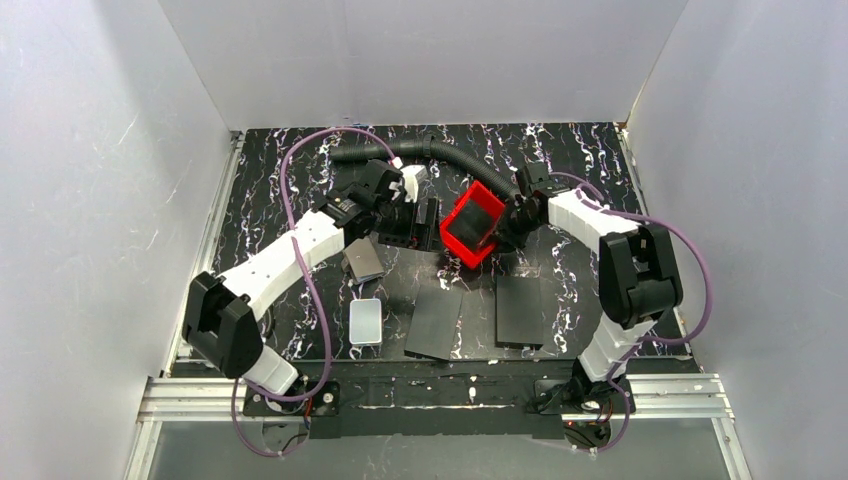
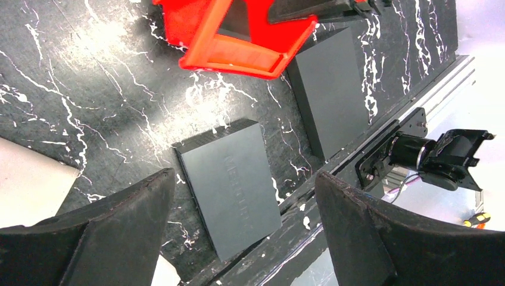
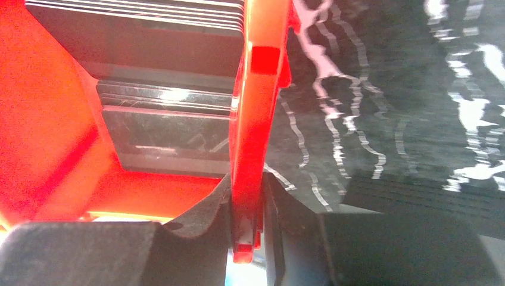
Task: Put the credit cards into the card holder
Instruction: Pick up the credit card from the storage box.
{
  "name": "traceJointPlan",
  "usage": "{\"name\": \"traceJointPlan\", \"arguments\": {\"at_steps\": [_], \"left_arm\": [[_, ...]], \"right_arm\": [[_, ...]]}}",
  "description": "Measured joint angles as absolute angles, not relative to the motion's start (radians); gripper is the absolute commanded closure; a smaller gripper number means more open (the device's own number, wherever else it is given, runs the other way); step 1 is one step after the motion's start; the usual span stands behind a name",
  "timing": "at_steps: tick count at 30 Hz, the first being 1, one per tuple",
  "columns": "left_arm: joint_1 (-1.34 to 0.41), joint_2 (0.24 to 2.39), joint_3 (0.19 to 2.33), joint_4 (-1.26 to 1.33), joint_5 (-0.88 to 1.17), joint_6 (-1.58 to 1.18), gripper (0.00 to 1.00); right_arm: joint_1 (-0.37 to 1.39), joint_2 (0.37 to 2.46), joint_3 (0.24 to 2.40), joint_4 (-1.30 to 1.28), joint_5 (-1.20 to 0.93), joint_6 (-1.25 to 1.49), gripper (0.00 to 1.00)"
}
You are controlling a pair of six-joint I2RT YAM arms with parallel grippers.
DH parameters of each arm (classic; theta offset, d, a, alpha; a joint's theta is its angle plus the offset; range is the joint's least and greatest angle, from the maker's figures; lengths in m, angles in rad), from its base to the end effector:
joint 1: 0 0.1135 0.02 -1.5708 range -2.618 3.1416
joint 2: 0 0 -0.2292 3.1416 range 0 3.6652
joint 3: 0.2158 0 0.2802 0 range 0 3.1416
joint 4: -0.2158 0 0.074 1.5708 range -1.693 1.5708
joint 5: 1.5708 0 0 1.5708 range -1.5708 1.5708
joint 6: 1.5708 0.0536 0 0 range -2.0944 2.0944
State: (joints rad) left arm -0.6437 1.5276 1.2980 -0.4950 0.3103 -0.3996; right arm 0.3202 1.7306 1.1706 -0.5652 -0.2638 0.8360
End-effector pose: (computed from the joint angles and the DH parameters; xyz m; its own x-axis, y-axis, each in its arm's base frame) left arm 0.2973 -0.2435 0.2557 -0.7819 0.1235 -0.6110 0.4887 0.7300 -0.4778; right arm 0.3510 0.1311 0.1318 -0.8788 0.4632 -0.1144 0.3603 0.8014 0.4775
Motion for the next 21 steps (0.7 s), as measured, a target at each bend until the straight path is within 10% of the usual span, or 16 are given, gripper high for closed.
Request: {"name": "traceJointPlan", "arguments": {"at_steps": [21], "left_arm": [[-0.640,1.460,1.273,-0.509,0.308,-0.406,0.07]], "right_arm": [[0.267,1.827,1.166,-0.497,-0.594,1.029,0.99]]}}
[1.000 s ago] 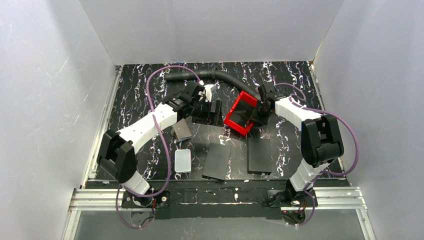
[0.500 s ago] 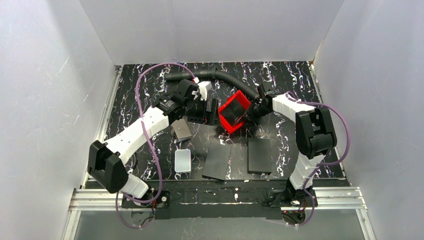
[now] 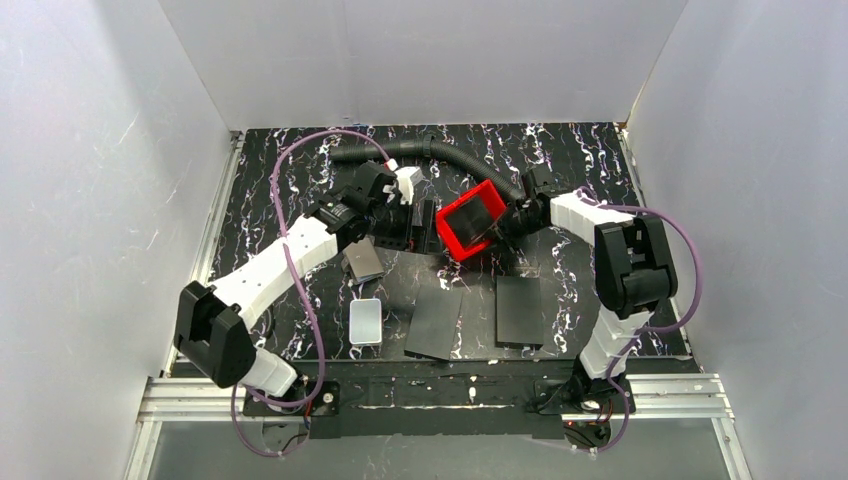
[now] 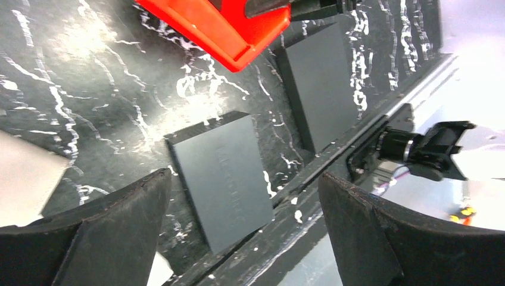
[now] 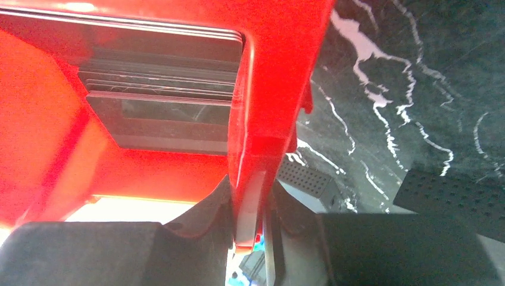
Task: Put the credit cards into the card holder
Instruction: Pick up the credit card from the storage box.
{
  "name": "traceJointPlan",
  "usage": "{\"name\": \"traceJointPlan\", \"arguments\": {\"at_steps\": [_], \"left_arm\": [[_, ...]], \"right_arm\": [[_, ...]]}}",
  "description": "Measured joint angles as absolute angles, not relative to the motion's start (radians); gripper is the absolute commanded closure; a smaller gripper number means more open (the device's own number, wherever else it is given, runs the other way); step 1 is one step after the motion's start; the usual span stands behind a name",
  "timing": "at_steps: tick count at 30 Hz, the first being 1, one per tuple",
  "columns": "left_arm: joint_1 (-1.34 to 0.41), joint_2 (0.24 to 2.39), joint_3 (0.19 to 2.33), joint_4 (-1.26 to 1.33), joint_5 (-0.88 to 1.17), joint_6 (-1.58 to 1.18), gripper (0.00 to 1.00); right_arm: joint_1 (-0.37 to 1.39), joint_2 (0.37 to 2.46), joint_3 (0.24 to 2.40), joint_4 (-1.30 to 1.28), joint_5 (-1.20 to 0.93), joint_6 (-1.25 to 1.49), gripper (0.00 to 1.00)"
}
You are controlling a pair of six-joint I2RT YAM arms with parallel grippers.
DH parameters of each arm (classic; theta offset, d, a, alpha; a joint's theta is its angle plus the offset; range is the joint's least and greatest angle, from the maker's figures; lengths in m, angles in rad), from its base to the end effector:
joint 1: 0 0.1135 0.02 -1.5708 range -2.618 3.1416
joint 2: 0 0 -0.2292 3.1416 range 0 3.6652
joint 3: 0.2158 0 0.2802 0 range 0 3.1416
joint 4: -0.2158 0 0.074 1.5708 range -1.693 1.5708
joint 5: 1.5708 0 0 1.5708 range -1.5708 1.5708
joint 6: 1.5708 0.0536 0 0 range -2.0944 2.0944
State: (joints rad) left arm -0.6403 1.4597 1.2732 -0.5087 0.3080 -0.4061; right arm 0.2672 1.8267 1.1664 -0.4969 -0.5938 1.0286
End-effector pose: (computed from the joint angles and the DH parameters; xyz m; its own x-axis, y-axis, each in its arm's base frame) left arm 0.2876 -0.2345 0.2694 -0.7705 0.1046 -0.6288 0.4916 0.7254 -0.4817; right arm 0.3572 0.1289 0.1063 -0.8290 0.5092 0.2315 0.5317 0.5890 0.6086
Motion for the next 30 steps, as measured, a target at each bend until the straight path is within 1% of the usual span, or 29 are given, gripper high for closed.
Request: {"name": "traceJointPlan", "arguments": {"at_steps": [3,7,11,14,19,23,30], "left_arm": [[-0.615,1.489,1.241,-0.460,0.371,-0.453,0.09],[-0.561,1.582,1.206,-0.355,0.443,-0.553,0.14],[-0.542,1.671,1.207,-0.284,0.450,-0.598,0.17],[-0.546,1.712,1.219,-0.261,0.442,-0.602,0.21],[-0.564,1.760,1.303,-0.240,0.404,-0.569,0.26],[-0.580,1.777,1.357,-0.230,0.380,-0.546,0.28],[-0.599,1.898,1.488,-0.282,0.342,-0.507,0.36]], "right_arm": [[0.278,1.805,1.153,-0.477,-0.498,1.024,0.99],[0.311,1.753,1.110,-0.448,-0.278,0.977,0.99],[0.367,1.647,0.999,-0.353,-0.060,0.918,0.99],[0.424,1.629,0.979,-0.294,0.070,0.866,0.99],[0.522,1.612,0.944,-0.186,0.276,0.767,0.99],[0.564,1.577,0.882,-0.107,0.376,0.690,0.99],[0.568,1.557,0.852,-0.079,0.491,0.596,0.99]]}}
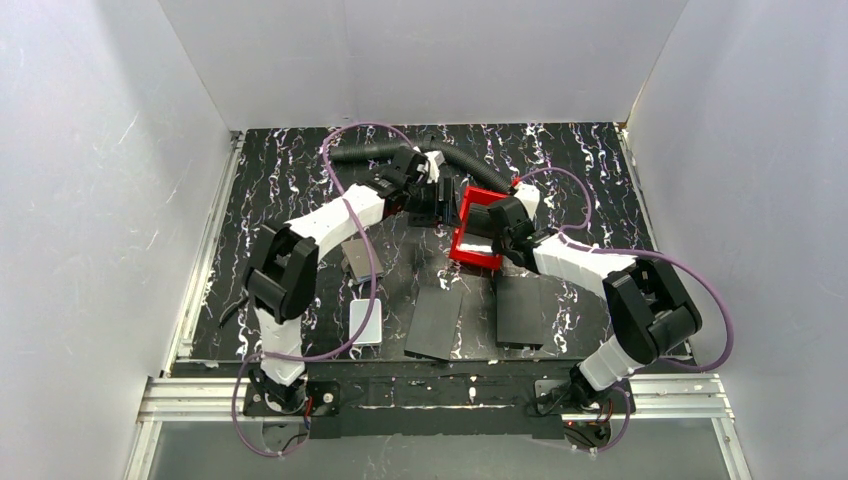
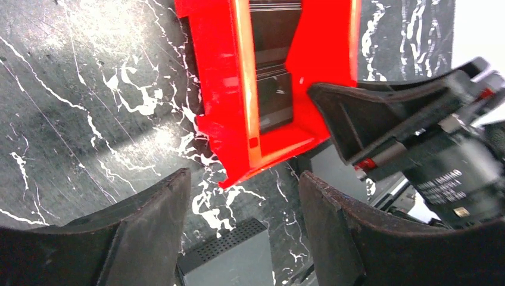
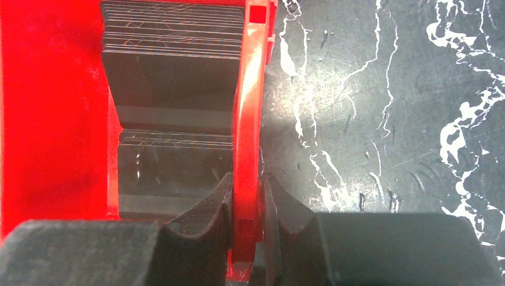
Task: Put the credit cards into the card holder
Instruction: Pick up the credit card from the storage box.
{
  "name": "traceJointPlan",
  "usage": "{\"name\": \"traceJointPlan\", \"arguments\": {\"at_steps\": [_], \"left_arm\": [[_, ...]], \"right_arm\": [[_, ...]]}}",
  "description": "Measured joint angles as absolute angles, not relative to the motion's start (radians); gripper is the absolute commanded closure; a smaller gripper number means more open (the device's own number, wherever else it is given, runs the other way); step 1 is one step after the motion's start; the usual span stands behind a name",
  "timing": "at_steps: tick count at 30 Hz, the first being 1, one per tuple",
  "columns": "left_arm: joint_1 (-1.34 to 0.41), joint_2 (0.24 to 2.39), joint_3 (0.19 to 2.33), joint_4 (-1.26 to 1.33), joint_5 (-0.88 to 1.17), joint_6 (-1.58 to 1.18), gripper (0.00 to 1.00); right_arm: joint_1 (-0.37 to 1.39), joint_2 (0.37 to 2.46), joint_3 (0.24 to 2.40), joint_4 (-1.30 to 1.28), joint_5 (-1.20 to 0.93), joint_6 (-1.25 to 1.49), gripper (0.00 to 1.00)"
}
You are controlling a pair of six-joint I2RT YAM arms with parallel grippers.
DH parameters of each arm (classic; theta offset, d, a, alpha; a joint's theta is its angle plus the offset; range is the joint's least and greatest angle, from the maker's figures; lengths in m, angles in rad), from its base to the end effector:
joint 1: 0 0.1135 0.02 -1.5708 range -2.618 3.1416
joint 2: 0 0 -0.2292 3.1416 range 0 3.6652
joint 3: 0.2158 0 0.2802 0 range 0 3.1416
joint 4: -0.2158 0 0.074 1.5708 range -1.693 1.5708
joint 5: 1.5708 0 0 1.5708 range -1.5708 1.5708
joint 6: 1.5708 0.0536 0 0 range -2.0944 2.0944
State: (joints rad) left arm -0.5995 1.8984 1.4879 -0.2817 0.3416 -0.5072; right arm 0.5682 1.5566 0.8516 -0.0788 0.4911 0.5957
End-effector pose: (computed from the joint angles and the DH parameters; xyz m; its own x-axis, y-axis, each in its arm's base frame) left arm 0.3734 -0.2769 0.1968 -0.8222 0.0076 -0.5691 0.3949 0.7277 -0.5608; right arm 0.3086 0.1670 0.1254 -0.6008 0.2034 -0.7731 0.1741 0.9772 0.1218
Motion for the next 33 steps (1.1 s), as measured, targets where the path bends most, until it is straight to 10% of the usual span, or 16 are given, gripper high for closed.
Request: {"name": "traceJointPlan", "arguments": {"at_steps": [9,21,33], "left_arm": [[-0.633,2.056,1.593,-0.353,0.302,-0.480,0.42],[-0.688,2.119,1.720,-0.428,0.181,-0.408,0.65],[-0.690,2.172,1.783,-0.460,0.149,-0.332,0.89]], "right_arm": [[0.575,1.557,0.855,-0.083,0.496,0.542,0.86],[0.575,1.549,0.930,-0.211,0.397,0.445,0.03],[0.470,1.305,1.000,-0.302,0.363,0.281,0.01]]}}
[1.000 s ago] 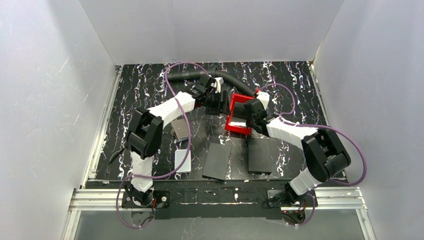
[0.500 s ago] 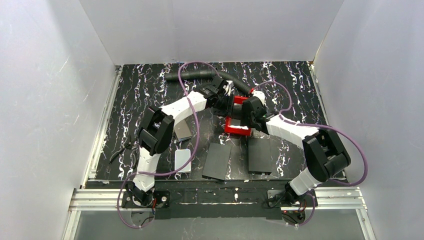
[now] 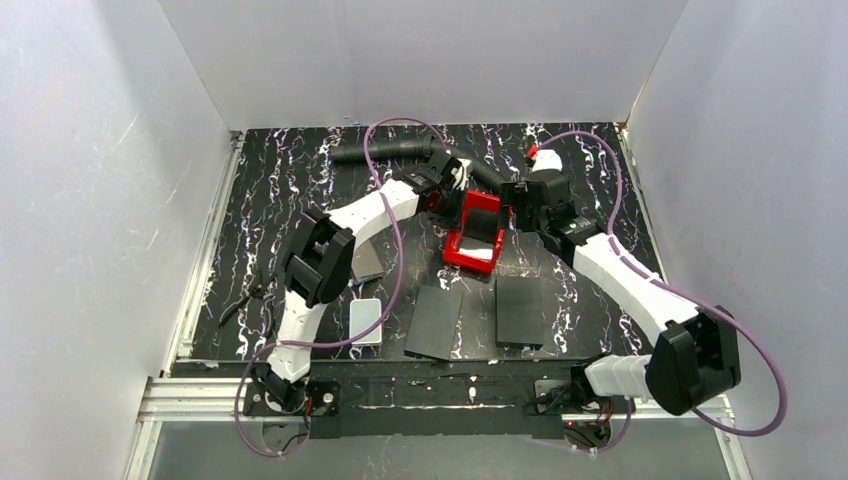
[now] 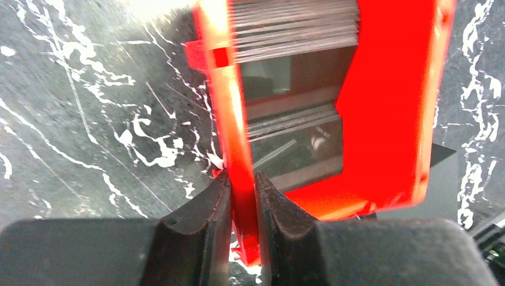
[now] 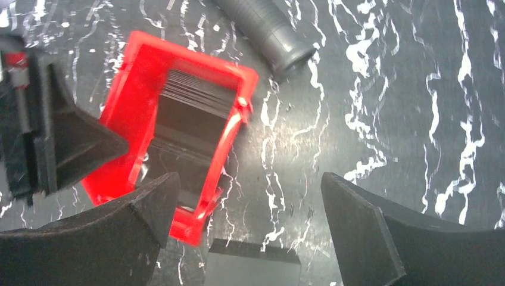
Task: Put the credit cards into the card holder
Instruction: Pick up the credit card from the storage box.
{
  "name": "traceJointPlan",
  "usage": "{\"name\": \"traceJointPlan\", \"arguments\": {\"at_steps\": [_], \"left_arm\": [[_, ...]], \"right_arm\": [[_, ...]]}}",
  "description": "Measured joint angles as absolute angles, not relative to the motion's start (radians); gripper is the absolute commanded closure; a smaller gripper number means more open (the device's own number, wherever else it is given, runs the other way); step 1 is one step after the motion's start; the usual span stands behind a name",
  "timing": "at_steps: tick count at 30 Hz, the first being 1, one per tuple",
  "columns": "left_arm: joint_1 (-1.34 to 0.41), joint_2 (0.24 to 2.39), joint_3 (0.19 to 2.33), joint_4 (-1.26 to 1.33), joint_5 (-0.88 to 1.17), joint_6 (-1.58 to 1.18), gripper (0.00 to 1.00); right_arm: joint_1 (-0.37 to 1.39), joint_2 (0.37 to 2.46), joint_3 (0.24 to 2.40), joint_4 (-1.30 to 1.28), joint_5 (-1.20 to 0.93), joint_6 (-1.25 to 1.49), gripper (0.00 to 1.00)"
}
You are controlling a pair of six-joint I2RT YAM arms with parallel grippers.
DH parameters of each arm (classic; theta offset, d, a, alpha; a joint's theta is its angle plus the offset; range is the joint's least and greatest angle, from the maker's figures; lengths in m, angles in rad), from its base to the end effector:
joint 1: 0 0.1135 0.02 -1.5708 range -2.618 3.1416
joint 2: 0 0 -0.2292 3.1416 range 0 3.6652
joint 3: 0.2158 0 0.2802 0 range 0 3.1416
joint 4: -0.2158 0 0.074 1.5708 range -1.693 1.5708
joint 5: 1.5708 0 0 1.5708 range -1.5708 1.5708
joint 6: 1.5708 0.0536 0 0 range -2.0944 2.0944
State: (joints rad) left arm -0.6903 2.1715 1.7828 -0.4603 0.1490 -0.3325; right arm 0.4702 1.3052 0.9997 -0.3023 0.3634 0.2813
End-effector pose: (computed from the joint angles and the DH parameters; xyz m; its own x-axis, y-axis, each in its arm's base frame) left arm 0.3878 -0.3306 0.1590 -0.7773 0.2233 -0.5882 0.4778 0.8177 -0.3210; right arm 0.3124 0.1374 0.2387 -0.5344 0.0195 -0.8450 -0.0156 0.9993 0.0329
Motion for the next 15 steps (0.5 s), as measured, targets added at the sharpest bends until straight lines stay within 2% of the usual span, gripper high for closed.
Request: {"name": "traceJointPlan", "arguments": {"at_steps": [1,2,6,10,15], "left_arm": [[-0.690,2.173,1.788,-0.461,0.149,-0.328,0.99],[-0.690,2.175,1.795,-0.464,0.144,-0.317,1.00],[-0.690,2.182,1.808,-0.479,0.130,-0.282,1.00],[-0.691,2.170,1.783,-0.441,0.109,-0.255,1.00],[-0.695,2.061,1.600,-0.289,0.064,-0.226,1.00]], "right_arm": [[0.468,1.292,0.988,-0.282,0.353,0.263,0.03],[0.466,1.276,0.967,-0.249,0.327,0.229,0.04],[0.465,1.242,0.906,-0.191,0.217,0.109,0.09],[0.465,1.262,0.922,-0.181,0.132,0.027,0.26],[0.465,1.396,1.041,-0.230,-0.027,0.000,0.38]]}}
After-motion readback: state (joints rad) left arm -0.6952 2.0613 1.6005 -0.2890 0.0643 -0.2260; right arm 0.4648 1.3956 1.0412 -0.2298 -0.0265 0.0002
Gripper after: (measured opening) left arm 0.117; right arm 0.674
